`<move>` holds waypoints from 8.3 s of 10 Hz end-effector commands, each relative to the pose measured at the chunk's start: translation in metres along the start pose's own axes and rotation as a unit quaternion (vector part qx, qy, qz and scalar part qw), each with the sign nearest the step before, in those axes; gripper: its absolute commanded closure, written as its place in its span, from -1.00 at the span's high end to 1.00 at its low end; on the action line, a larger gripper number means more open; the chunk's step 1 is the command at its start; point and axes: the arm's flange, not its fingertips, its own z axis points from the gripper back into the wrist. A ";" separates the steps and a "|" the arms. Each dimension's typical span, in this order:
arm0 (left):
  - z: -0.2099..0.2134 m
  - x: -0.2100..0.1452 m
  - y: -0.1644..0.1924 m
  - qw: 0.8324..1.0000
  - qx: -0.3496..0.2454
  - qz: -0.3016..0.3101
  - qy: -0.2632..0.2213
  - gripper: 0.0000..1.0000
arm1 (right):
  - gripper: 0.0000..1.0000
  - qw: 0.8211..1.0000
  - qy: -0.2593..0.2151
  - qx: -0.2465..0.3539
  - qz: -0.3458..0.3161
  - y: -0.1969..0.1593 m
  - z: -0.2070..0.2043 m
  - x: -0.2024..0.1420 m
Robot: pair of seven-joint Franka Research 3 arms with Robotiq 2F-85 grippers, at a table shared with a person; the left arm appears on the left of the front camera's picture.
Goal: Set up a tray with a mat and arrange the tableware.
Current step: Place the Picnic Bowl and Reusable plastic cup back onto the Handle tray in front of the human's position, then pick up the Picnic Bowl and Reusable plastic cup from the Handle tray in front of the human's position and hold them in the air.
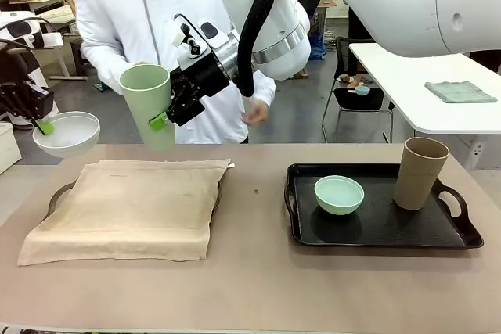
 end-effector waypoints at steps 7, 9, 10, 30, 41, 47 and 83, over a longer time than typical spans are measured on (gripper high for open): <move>0.000 0.000 0.000 1.000 0.000 0.000 0.000 -0.92 | 0.71 0.999 -0.027 0.012 -0.040 -0.001 -0.007 -0.032; -0.044 0.002 0.000 1.000 -0.006 -0.005 0.005 -0.92 | 0.71 0.995 -0.023 0.021 -0.090 0.006 -0.023 -0.080; -0.066 0.004 -0.003 1.000 -0.014 -0.010 0.015 -0.92 | 0.71 0.994 -0.033 0.034 -0.099 0.008 -0.030 -0.098; -0.201 0.031 0.008 0.998 -0.052 -0.011 0.045 -0.92 | 0.71 0.995 -0.044 0.047 -0.081 -0.018 -0.067 -0.186; -0.169 0.019 0.025 0.997 -0.065 -0.006 0.047 0.65 | 1.00 0.987 -0.079 0.042 -0.134 0.002 -0.024 -0.195; -0.063 -0.004 0.019 0.996 -0.045 -0.054 0.051 0.81 | 1.00 0.927 0.049 -0.063 -0.366 0.083 0.079 -0.132; -0.090 -0.025 0.008 0.835 -0.540 0.105 -0.003 0.81 | 1.00 0.545 -0.249 -0.101 -0.794 0.367 0.426 -0.181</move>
